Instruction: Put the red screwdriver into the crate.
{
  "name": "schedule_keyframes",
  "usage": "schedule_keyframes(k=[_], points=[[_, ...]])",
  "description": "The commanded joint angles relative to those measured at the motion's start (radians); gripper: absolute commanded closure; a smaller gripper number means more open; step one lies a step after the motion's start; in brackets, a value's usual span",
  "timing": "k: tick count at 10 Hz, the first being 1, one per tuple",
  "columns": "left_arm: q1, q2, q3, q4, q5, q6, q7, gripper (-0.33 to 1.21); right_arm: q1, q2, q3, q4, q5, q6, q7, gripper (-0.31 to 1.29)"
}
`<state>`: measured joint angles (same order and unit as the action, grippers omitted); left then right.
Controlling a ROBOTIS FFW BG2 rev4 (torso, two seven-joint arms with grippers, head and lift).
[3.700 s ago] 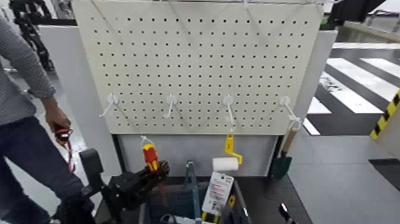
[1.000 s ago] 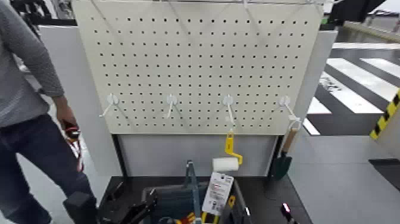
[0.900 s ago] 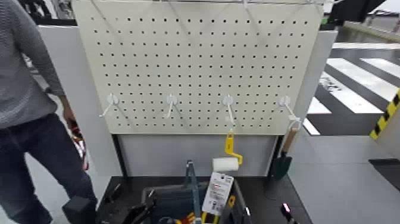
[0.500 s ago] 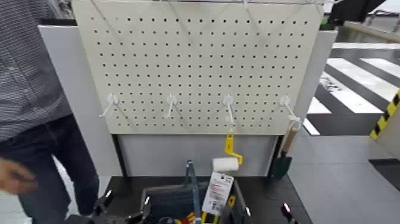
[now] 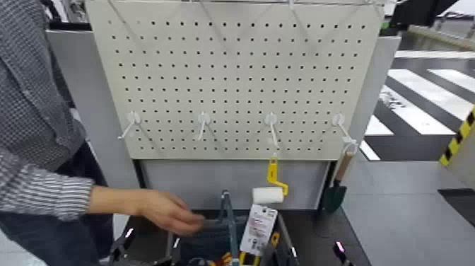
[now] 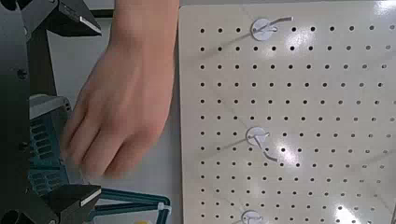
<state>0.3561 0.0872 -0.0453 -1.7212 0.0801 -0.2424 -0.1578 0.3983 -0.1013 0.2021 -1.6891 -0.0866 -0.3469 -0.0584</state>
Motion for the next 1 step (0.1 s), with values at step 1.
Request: schedule_keyframes(k=[1], points=[[-0.005,0.008,-0.005,0.002,0.0,0.002,0.0,0.11,-0.004,-0.006,0.0,-0.011,0.007,0.029,0.005,0.15]])
